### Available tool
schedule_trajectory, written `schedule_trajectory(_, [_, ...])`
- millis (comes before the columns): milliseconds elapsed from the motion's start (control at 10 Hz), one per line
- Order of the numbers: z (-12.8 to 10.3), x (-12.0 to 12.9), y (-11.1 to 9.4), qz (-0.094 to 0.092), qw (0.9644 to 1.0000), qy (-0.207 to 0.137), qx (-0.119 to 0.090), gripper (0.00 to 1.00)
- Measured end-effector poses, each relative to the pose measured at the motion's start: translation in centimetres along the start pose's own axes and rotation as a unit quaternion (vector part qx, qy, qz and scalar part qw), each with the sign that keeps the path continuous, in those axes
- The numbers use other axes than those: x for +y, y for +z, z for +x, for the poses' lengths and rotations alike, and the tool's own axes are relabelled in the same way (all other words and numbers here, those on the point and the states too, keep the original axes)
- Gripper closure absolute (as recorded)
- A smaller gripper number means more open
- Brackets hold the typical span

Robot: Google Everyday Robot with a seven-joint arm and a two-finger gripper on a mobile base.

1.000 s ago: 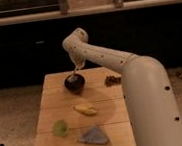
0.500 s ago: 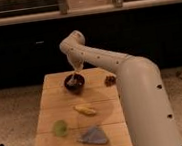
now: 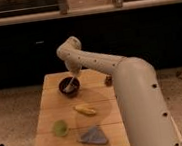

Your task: Wipe purple bowl with brush

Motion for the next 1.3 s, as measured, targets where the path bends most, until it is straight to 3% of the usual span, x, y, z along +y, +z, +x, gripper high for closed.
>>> schedule_trajectory(300, [2.5,1.7,-0.3,-0.010,0.9996,0.017,0.020,1.00])
schedule_trajectory(600, [3.8,1.6,-0.9,-0.008,0.9989,0.027,0.037,1.00])
schedule_trajectory(1100, [4.5,-1.2,-1.9,0.008,0.9978,0.023,0.062,1.00])
schedule_trajectory(1300, [3.5,-2.9,-2.4,0.019,0.9978,0.008,0.063,1.00])
